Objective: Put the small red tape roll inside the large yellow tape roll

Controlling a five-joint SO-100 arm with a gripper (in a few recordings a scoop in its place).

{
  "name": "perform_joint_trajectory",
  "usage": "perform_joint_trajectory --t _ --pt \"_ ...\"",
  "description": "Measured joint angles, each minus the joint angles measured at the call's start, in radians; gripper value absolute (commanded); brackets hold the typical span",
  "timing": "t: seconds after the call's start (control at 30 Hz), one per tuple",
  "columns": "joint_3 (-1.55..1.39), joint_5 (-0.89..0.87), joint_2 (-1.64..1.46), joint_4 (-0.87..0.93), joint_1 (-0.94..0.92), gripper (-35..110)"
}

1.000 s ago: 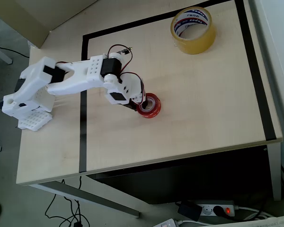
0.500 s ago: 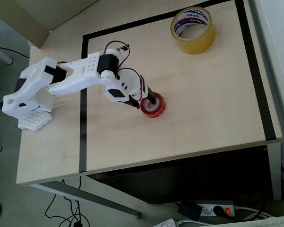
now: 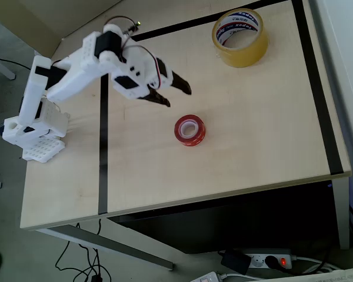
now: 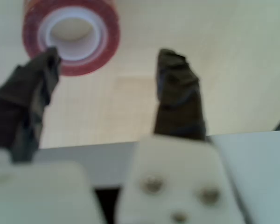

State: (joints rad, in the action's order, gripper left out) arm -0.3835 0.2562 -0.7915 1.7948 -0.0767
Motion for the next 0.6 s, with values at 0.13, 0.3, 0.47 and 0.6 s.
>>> perform_joint_trajectory --t 0.13,0.3,0.47,0.6 --pt "0.063 0.0 0.002 0.0 0.021 21" --pt "0.262 0.005 0.06 0.0 0.072 21" --pt "0.307 0.018 0.106 -0.069 0.104 20" --pt "0.307 0.018 0.146 -0.107 0.156 20"
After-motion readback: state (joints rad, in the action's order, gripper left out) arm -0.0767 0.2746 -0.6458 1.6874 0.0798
